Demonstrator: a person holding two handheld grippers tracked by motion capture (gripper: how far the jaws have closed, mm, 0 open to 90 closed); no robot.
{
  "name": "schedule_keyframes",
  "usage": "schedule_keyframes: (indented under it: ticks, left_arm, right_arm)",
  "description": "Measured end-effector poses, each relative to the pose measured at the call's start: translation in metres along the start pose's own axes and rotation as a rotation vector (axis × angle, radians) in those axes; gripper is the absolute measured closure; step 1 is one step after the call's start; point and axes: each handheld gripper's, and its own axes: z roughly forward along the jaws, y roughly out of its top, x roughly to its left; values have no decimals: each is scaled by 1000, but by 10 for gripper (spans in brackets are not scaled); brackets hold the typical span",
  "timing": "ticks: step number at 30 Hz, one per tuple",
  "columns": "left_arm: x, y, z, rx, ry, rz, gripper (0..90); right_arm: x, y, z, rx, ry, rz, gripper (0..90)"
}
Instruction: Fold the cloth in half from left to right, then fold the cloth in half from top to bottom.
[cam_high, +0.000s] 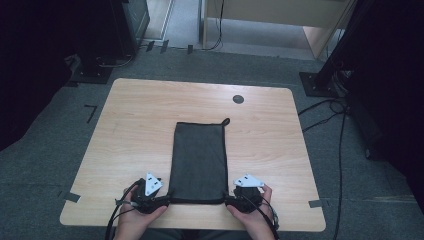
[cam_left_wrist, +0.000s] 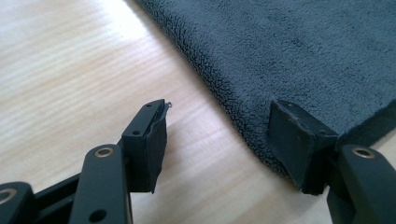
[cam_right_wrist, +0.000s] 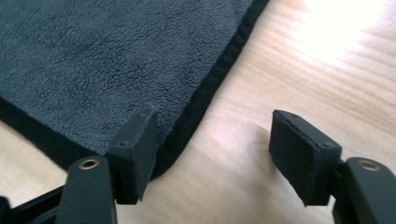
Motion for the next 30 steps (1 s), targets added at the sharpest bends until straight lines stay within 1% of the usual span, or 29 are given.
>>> schedule_keyframes:
  ticks: [1, 2, 3, 4, 5, 6, 8, 9, 10, 12, 14, 16, 17, 19, 20, 22, 23, 24, 27, 29, 30]
  left_arm:
    - [0, -1, -1, 0, -7, 9, 383]
    - [-1, -2, -1, -2, -13, 12, 382]
    - [-1, -1, -2, -1, -17, 22, 378]
    - [0, -1, -2, 0, -25, 30, 367]
    - [2, -1, -3, -4, -35, 28, 346]
    - [4, -1, -3, -10, -42, 26, 332]
    - [6, -2, -1, -5, -55, 18, 317]
    - [6, -2, 0, -5, -57, 14, 315]
    - [6, -1, 0, -4, -56, 19, 314]
    - [5, -2, 0, -8, -49, 27, 314]
    - [5, -3, 0, -11, -50, 23, 314]
    - [5, -4, -1, -15, -56, 11, 313]
    - [6, -5, -2, -15, -57, 10, 313]
    - [5, -5, -2, -20, -57, 11, 313]
    - [5, -6, -2, -22, -55, 11, 313]
    - [4, -6, -2, -22, -52, 12, 315]
    - [4, -6, -2, -23, -52, 14, 318]
    - [4, -6, -2, -22, -52, 20, 320]
    - [4, -6, -2, -22, -54, 15, 323]
    - [4, -6, -1, -23, -55, 19, 323]
    - [4, -6, -1, -24, -57, 22, 323]
  right_arm:
    - [1, 1, -1, 14, 3, -8, 356]
    - [2, 3, -3, 46, 3, -12, 356]
    - [3, 6, -4, 66, 3, -29, 351]
    - [3, 9, -4, 77, 1, -47, 314]
    - [2, 13, -5, 67, 8, -57, 288]
    - [-2, 19, -6, 46, 15, -45, 289]
    - [-10, 34, -6, -3, 19, -16, 297]
    - [-14, 43, -5, -27, 15, -10, 301]
    - [-17, 53, -2, -52, 15, -5, 313]
    - [-22, 70, 4, -81, 7, -10, 316]
    - [-27, 92, 16, -107, 8, -20, 333]
    - [-33, 107, 27, -113, -3, -16, 332]
    - [-37, 116, 36, -115, -8, -9, 336]
    - [-44, 128, 49, -110, -8, 15, 345]
    - [-49, 134, 58, -106, -9, 25, 350]
    - [-56, 142, 70, -102, 1, 54, 367]
    - [-61, 146, 77, -99, -5, 63, 382]
    - [-63, 148, 82, -95, -9, 61, 391]
    - [-73, 154, 98, -88, -24, 73, 401]
    - [-81, 154, 107, -80, -12, 120, 433]
    - [-85, 154, 113, -67, -5, 134, 435]
